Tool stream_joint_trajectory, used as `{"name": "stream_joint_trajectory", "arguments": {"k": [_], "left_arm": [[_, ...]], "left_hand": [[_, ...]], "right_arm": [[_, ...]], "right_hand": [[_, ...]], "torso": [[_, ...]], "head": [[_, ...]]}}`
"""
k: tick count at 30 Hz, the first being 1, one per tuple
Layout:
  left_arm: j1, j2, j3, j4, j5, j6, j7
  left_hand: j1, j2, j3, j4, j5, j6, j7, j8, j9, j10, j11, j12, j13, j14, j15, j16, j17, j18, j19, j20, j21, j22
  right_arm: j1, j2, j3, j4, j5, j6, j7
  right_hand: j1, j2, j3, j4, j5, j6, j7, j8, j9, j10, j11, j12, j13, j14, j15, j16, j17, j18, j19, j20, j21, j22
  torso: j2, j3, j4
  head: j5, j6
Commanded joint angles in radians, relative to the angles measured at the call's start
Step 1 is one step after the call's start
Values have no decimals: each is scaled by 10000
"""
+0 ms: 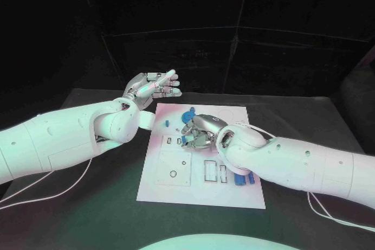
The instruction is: Assemble the parts on the task board
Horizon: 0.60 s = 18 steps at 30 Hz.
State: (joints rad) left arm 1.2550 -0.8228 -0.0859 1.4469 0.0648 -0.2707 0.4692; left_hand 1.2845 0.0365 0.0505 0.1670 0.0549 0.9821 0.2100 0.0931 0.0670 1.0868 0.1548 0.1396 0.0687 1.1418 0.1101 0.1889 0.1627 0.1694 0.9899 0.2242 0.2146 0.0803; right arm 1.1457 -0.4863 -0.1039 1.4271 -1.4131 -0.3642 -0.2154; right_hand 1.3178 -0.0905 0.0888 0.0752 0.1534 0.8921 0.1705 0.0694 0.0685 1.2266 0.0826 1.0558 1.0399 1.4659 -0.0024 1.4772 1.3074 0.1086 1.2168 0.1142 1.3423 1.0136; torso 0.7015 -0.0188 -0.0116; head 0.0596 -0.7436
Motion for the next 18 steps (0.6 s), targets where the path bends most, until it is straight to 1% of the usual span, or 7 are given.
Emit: {"name": "stream_joint_trajectory", "arguments": {"k": [1, 8, 12, 13, 14, 16, 18], "left_arm": [[17, -35, 7, -97, -539, 229, -404], [18, -134, 8, -281, -1399, 272, -1133], [26, -233, 9, -330, -2559, 341, -2274], [29, -244, 9, -347, -2893, 426, -2642], [32, -252, 9, -358, -3187, 534, -2966], [40, -268, 9, -375, -3916, 882, -3716], [72, -258, 10, -391, -4697, 1251, -4477]], "left_hand": [[-143, -10, -113, 24, -18, 135, -55, -48, -9, 183, -55, -82, -2, 344, -91, -7, 132, 156, 326, -78, 28, 21], [-132, -106, -272, -30, -9, 480, -268, -61, 10, 854, -349, -120, 62, 1933, -559, 576, 857, 145, 1533, -533, 559, 250], [-153, -243, -366, -57, 4, 996, -641, 87, 101, 2055, -839, 305, 353, 3542, -1103, 1881, 1940, 170, 2870, -1107, 1436, 683], [-139, -286, -379, -72, 1, 1088, -740, 108, 128, 2346, -936, 447, 459, 3748, -1276, 2715, 2602, 124, 3154, -1207, 1678, 813], [33, -248, -293, -170, -9, 1182, -840, 142, 159, 2722, -1080, 664, 587, 3788, -1362, 4719, 4515, 138, 3357, -1323, 1863, 914], [243, -281, -160, -308, 4, 1351, -1017, 181, 251, 3208, -1218, 1115, 979, 3920, -1563, 7554, 7053, 129, 3725, -1595, 2408, 1248], [295, -298, -54, -361, 33, 1444, -1114, 232, 362, 3369, -1329, 1707, 1565, 3890, -1630, 9296, 8838, 77, 3689, -1667, 2866, 1585]], "right_arm": [[49, -324, 13, 352, 410, -99, 1156], [321, -1269, 91, 1254, 693, 279, 1619], [594, -2071, 315, 1954, 1270, 345, 1816], [681, -2248, 355, 2070, 1505, 330, 1879], [771, -2383, 381, 2143, 1719, 317, 1924], [991, -2670, 422, 2258, 2207, 290, 1978], [1205, -2940, 448, 2325, 2595, 250, 1995]], "right_hand": [[-62, -192, -381, 129, -26, -241, 57, 29, -1, -115, 41, 0, -39, 568, 133, -45, 582, 30, -90, 42, -59, -44], [160, -218, -1174, 371, 34, -555, 146, 157, 17, -296, 136, 78, -128, 531, 223, -72, 534, 58, -194, 138, -137, -169], [375, -71, -1503, 543, 35, -569, 141, 321, 43, -278, 130, 218, -105, 532, 228, -64, 548, 66, -215, 156, -154, -192], [427, -4, -1520, 561, 57, -523, 124, 373, 55, -243, 119, 264, -80, 533, 219, -65, 547, 67, -214, 154, -155, -194], [483, 56, -1537, 568, 94, -486, 108, 419, 64, -211, 105, 305, -60, 532, 207, -69, 539, 69, -214, 147, -157, -197], [583, 157, -1557, 566, 179, -454, 85, 479, 71, -188, 84, 338, -60, 529, 188, -81, 515, 74, -222, 133, -167, -219], [627, 216, -1574, 570, 234, -449, 76, 507, 71, -173, 73, 358, -59, 523, 178, -97, 486, 78, -233, 123, -178, -243]], "torso": [[-18, -16, 0], [-11, -3, 8], [-19, -1, -6], [-28, 2, -9], [-50, 3, -9], [-72, 15, -6], [-120, 30, -10]], "head": [[13, 11], [26, 57], [53, 101], [60, 108], [70, 99], [71, 92], [79, 88]]}}
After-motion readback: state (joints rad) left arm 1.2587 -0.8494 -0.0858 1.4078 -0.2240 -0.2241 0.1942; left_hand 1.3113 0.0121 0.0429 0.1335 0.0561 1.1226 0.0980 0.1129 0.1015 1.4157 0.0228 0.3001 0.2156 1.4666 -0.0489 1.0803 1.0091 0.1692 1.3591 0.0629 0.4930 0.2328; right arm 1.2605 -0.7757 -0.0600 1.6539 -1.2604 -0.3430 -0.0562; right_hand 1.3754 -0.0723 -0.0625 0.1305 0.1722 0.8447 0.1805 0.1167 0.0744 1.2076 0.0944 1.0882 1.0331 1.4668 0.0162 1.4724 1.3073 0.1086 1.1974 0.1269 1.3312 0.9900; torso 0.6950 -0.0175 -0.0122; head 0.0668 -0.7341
